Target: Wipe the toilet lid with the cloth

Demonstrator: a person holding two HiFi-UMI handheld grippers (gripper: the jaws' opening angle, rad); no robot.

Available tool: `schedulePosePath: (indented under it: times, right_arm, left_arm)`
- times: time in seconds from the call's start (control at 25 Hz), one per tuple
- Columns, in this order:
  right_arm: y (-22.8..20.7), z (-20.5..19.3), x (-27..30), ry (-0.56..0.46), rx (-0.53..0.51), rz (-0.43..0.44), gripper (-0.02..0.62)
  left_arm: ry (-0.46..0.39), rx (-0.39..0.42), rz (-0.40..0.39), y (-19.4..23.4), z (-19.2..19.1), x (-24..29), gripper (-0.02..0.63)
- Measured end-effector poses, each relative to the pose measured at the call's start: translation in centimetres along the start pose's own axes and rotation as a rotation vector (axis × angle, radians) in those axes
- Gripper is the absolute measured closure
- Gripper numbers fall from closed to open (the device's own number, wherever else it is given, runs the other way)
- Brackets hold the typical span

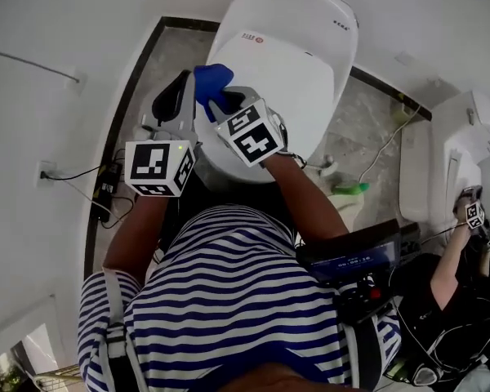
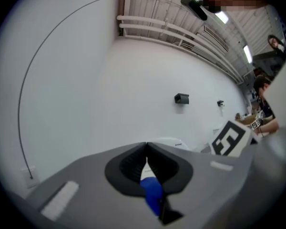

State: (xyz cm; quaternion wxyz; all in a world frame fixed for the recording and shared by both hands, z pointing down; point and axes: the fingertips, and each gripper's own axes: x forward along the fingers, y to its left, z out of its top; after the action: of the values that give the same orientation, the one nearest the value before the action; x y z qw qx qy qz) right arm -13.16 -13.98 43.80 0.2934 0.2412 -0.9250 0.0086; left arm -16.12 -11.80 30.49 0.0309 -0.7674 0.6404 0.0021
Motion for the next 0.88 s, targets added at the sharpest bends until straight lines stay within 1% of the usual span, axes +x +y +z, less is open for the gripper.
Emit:
schedulePosePath:
  times: [0.08,0.24,0.4,0.64,0.88]
  right_arm:
    - [1.1,-1.0,2.1,0.043,-0.011,0.01,0.531]
    - [1.5,-2.5,5.2,0.14,-0.033,0.002,0.531]
    - [1.5,-3.6,6.1,0.198,-0.033,-0.004,0.531]
    - [1.5,-4.1,5.5,0.205,-0.032,-0.004,0.531]
    - [0.6,-6.0,2.3,0.172,0.026,-0.041,0.531]
  left_arm:
    - [0.002,0.008,0.0,0.6,-0.3,-0.7,0.603]
    - [0.002,-0.002,0.007,2.3,-1.2,-1.3,0.603]
    - [0.008,-0.013,-0.009,2.2,-1.7,-1.5,0.603]
    - [-0.006,-0.019,-0.02,1.9,-1.4,-1.2,0.603]
    - [-0.006,-0.021,-0.051,0.8,-1.5,-0.5,0.603]
